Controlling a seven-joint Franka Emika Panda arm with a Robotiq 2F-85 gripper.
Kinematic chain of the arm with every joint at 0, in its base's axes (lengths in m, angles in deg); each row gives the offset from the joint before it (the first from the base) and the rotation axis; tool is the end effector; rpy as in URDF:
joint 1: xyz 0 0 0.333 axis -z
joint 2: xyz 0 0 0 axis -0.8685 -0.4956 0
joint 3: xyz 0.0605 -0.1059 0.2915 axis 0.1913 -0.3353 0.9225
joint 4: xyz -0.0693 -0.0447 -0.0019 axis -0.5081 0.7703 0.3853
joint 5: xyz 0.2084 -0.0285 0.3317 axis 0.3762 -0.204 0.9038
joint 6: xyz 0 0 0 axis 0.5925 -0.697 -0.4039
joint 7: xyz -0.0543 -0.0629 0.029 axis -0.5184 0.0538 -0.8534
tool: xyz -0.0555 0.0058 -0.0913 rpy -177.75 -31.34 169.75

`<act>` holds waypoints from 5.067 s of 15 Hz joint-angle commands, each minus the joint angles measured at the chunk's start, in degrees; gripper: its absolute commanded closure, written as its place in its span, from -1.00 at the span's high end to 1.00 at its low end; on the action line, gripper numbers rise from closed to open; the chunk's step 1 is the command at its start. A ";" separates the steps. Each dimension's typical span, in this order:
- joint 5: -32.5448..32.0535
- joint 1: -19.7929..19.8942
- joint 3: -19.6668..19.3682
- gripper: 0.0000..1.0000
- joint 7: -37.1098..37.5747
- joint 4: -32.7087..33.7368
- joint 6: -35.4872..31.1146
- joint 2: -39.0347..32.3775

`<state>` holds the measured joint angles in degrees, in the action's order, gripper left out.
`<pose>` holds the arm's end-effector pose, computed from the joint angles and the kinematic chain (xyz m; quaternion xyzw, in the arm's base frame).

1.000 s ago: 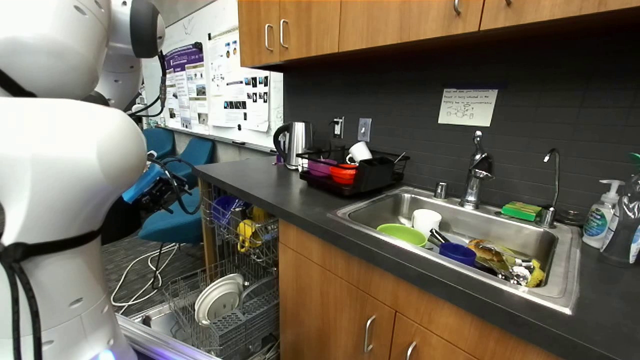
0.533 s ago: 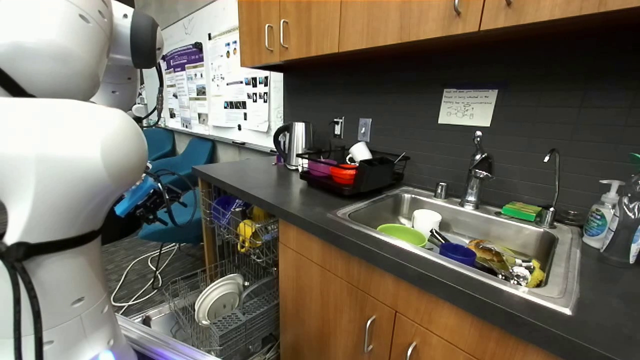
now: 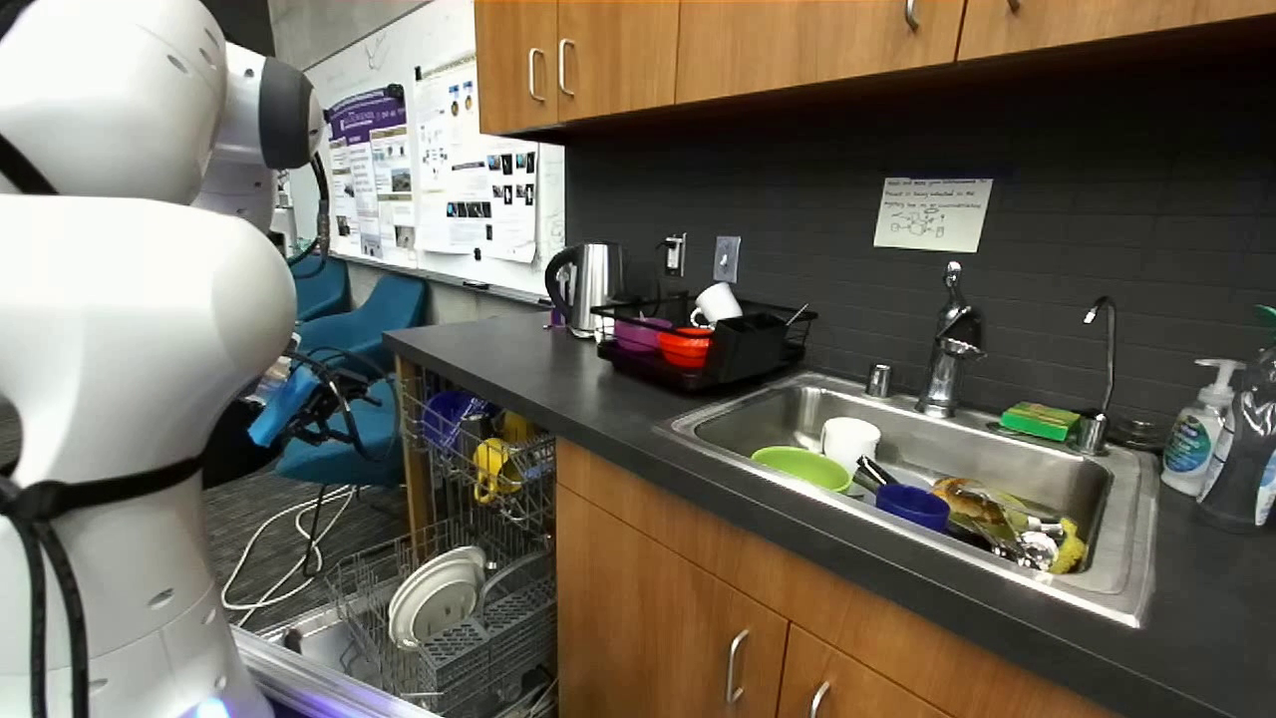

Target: Pull the top rack of the dishwasher out

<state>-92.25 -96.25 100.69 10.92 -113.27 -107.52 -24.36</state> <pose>0.4496 0.4486 0.1031 0.8255 0.3415 0.2839 0.3484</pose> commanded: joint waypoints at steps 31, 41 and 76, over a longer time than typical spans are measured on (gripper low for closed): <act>-18.19 0.75 -3.33 1.00 4.71 15.50 26.19 -18.89; -21.21 0.97 -4.19 1.00 3.72 22.15 25.87 -23.25; -21.76 2.19 -0.45 -0.96 6.45 12.99 25.71 -20.86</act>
<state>-113.69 -94.72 98.62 15.27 -94.95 -80.59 -47.21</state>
